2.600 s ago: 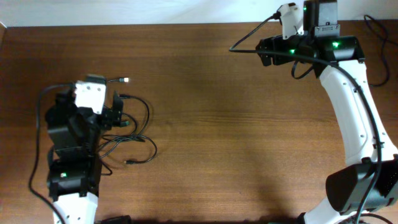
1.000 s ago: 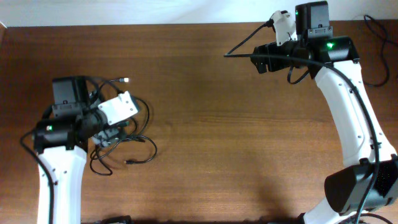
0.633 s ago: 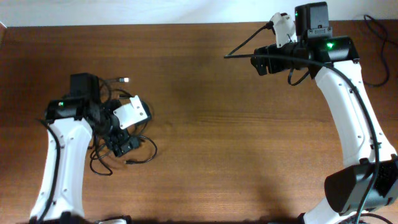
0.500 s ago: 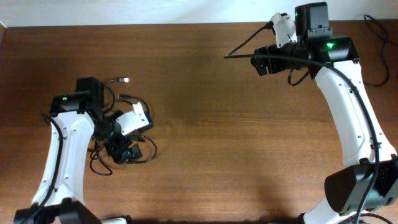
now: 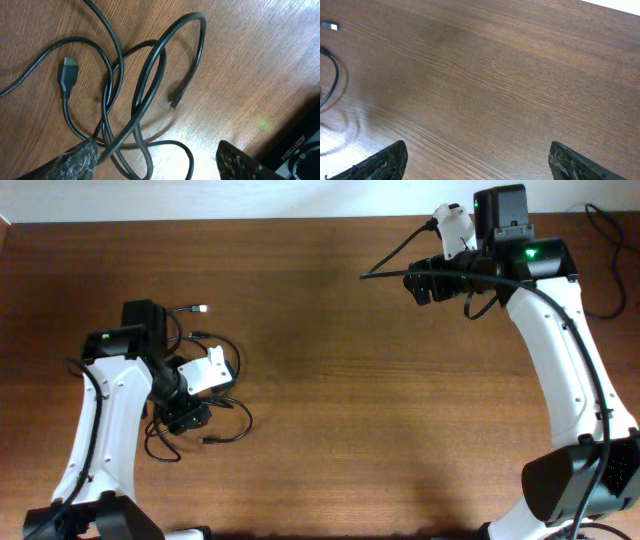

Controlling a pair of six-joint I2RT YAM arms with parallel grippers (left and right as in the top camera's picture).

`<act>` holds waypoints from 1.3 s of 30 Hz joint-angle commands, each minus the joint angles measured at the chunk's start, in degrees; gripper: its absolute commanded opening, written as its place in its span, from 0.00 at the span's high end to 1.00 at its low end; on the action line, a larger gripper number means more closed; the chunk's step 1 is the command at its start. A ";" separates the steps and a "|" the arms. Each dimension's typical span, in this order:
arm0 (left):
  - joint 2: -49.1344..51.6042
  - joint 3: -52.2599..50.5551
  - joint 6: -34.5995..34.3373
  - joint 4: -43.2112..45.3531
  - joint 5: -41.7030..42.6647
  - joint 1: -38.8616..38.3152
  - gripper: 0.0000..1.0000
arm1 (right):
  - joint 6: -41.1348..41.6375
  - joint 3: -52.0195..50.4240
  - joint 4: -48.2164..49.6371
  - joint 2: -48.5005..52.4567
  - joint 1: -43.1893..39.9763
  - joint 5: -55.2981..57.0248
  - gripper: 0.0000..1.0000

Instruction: Untangle cables

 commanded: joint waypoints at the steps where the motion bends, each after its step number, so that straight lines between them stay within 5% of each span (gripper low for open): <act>1: 2.10 0.04 1.14 0.26 0.63 -0.13 0.23 | -1.01 0.13 0.22 -1.60 0.35 -0.07 0.11; 8: 8.20 0.04 1.11 1.38 3.78 -0.13 0.23 | -1.03 0.13 0.22 -1.60 0.31 -0.07 0.11; 11: 10.05 0.04 1.09 1.73 5.25 -0.13 0.31 | -1.03 0.13 0.24 -1.60 0.31 -0.04 0.11; 12: 10.78 0.04 1.11 1.95 5.75 -0.13 0.66 | -1.03 0.13 0.24 -1.60 0.31 -0.07 0.11; 15: 11.80 0.04 1.14 1.99 6.23 -0.13 1.00 | -1.03 0.13 0.24 -1.60 0.31 -0.07 0.11; 22: 11.85 3.54 0.61 2.56 18.51 -2.71 1.00 | -1.05 0.20 2.01 -1.60 -0.66 -0.13 0.11; 27: 11.85 16.28 -7.13 1.99 32.57 -6.82 1.00 | 1.25 3.28 1.99 -1.88 -4.44 -0.15 0.11; 32: 11.85 31.54 -9.31 4.52 33.97 -11.21 1.00 | 1.25 8.17 -0.74 -2.58 -8.46 -0.13 0.11; 39: 15.37 33.40 -16.26 22.16 34.01 -17.57 1.00 | 1.25 13.20 -4.57 -2.69 -13.64 -0.13 0.11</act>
